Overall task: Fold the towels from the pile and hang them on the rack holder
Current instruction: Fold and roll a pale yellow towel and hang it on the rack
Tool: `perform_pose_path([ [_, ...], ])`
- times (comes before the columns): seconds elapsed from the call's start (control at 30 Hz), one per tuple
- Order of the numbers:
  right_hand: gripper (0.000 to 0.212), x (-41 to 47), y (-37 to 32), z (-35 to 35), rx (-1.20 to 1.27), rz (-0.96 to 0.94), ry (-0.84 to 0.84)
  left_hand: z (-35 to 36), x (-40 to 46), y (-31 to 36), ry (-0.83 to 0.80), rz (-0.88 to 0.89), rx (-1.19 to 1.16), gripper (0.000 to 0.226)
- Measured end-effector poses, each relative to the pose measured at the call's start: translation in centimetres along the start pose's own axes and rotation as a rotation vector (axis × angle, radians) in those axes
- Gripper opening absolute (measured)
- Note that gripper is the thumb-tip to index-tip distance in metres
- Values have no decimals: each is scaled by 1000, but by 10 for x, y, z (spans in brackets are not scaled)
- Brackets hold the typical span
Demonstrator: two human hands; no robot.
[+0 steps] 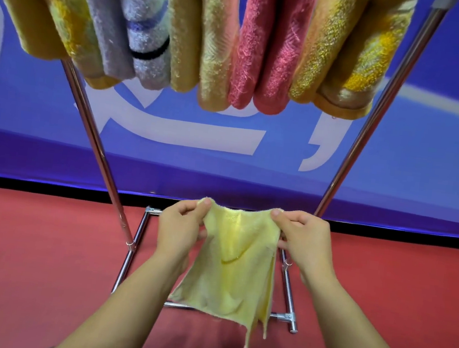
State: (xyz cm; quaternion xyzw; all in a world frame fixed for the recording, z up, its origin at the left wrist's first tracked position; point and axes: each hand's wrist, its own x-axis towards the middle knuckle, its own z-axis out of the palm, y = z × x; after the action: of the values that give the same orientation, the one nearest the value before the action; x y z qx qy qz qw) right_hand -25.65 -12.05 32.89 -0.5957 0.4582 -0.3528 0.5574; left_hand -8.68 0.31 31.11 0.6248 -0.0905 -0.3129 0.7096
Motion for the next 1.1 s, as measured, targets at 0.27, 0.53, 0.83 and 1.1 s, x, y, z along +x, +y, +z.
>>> perform_pose_path([
  [0.27, 14, 0, -1, 38, -89, -39, -130, 40, -17, -5, -153, 19, 24, 17],
  [0.53, 13, -3, -1, 44, -57, -105, -154, 46, -23, 3, -127, 64, 7, 6],
  [0.83, 11, -13, -13, 36, 6, -158, -160, 45, -29, 15, -288, -58, -83, 45],
  [1.1, 6, -3, -12, 25, -23, -188, -86, 26, -14, 19, -249, 103, 193, 28],
])
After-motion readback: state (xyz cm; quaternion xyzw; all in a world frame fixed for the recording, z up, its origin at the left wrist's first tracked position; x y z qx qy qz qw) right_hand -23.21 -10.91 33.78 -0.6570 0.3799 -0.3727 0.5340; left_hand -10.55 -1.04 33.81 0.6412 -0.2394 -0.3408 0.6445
